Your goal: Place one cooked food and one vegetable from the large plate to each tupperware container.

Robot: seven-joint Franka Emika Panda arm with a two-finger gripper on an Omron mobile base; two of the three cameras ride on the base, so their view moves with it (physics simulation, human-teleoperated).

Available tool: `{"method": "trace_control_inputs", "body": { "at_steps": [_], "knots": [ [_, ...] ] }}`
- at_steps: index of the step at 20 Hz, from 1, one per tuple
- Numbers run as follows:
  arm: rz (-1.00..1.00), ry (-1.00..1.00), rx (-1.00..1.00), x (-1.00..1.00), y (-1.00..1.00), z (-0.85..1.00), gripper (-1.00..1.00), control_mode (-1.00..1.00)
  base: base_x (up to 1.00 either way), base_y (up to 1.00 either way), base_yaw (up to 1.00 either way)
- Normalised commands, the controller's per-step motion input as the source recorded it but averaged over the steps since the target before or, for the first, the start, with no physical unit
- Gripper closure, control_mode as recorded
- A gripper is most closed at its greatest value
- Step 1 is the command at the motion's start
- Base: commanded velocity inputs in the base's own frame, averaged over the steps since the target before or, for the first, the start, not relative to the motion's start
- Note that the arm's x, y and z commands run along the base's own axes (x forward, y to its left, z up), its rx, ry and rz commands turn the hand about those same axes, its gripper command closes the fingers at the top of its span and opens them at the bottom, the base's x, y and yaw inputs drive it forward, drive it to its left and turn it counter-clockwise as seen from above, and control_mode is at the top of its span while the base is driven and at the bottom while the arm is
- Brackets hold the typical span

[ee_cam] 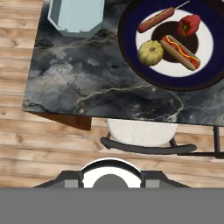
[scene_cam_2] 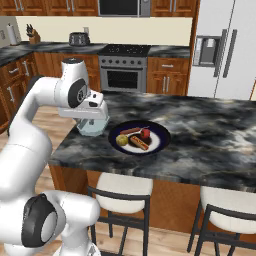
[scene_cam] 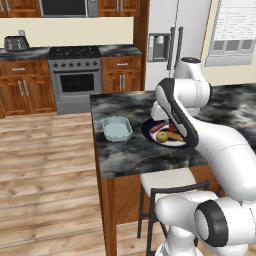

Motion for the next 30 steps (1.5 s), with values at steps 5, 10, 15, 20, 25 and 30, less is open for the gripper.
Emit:
{"method": "trace_control_inputs", "body": {
  "at_steps": [5,10,15,20,25,30],
  "knots": [
    [0.0,0.04,0.0,-0.22,0.0,-0.08,-1.0,-1.0,0.0,0.0,0.0],
    [0.01,0.01,-0.07,-0.25,-0.13,-0.37,-1.0,-1.0,0.0,0.0,0.0],
    [0.05,0.02,-0.05,0.43,-0.55,-0.42,-1.0,-1.0,0.0,0.0,0.0],
    [0.1,0.0,0.0,0.84,-0.67,-0.26,-1.0,-1.0,0.0,0.0,0.0],
    [0.14,0.07,0.0,0.97,-0.52,-0.24,-1.0,-1.0,0.0,0.0,0.0],
    [0.15,0.01,0.0,0.85,-0.31,-0.32,-1.0,-1.0,0.0,0.0,0.0]
  ]
}}
